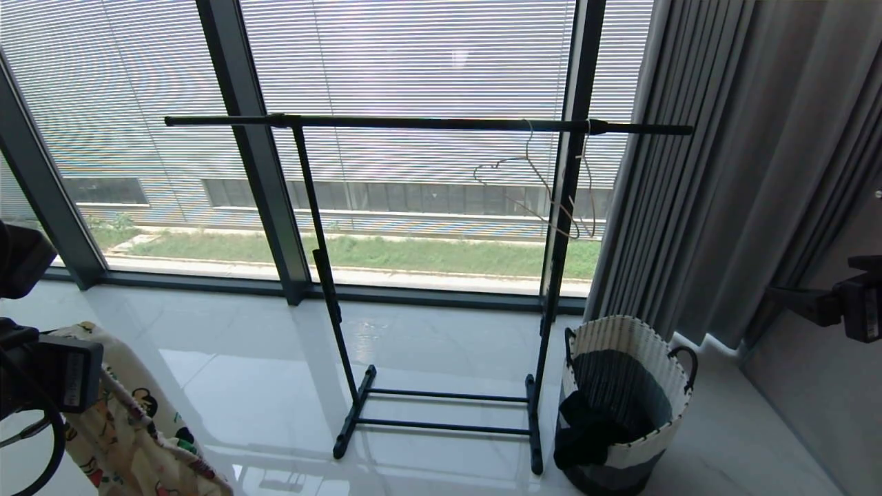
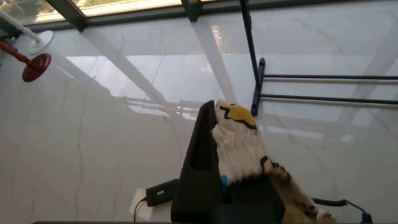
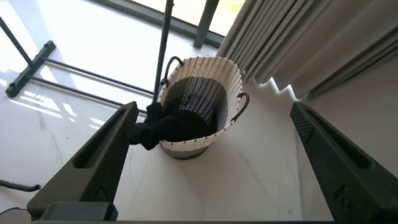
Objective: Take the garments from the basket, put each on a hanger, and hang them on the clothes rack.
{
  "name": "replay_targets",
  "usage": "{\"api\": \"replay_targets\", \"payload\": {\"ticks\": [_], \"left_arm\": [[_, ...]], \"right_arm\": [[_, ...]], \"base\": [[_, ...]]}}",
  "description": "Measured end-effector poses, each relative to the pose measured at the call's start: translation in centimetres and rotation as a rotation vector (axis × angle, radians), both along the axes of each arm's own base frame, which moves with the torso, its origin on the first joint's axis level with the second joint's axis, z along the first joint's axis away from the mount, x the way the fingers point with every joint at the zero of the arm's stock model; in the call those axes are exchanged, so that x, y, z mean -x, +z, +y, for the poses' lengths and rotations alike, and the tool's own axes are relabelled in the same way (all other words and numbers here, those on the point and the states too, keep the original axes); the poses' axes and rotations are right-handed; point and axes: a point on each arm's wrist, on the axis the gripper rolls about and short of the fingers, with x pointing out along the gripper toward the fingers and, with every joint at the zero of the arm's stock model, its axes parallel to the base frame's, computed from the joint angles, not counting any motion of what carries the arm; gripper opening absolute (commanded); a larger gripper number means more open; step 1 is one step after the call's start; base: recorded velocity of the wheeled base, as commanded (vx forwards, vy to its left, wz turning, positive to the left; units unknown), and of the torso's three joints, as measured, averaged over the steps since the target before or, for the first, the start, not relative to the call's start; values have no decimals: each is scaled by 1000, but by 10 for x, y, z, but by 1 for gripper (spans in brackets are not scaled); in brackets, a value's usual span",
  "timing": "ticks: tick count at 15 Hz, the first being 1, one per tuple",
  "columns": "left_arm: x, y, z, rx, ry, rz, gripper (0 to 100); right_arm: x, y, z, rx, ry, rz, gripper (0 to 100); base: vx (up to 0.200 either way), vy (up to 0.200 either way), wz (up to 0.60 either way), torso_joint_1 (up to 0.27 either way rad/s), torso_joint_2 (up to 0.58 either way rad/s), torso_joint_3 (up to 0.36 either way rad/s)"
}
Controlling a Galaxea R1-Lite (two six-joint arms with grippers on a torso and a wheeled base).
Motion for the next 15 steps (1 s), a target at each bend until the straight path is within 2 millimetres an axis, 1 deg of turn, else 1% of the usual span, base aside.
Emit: {"api": "replay_targets", "payload": {"ticks": [2,6,11,15], "left_arm": [[1,0,0,1,0,-3,0],[2,2,0,1,0,-12,0],[3,2,0,3,-4,-13,0],[7,-3,-1,-1,-11,-4,0]], "right_arm": [[0,0,1,-45,44,6,100],[0,1,2,-83,81,7,100],[-5,3,2,-112,70,-20,100],[-11,8,3,-118,68,-56,100]], "base": [[0,0,0,0,0,0],[0,200,0,2,2,0],[0,0,0,0,0,0],[0,0,0,0,0,0]]}}
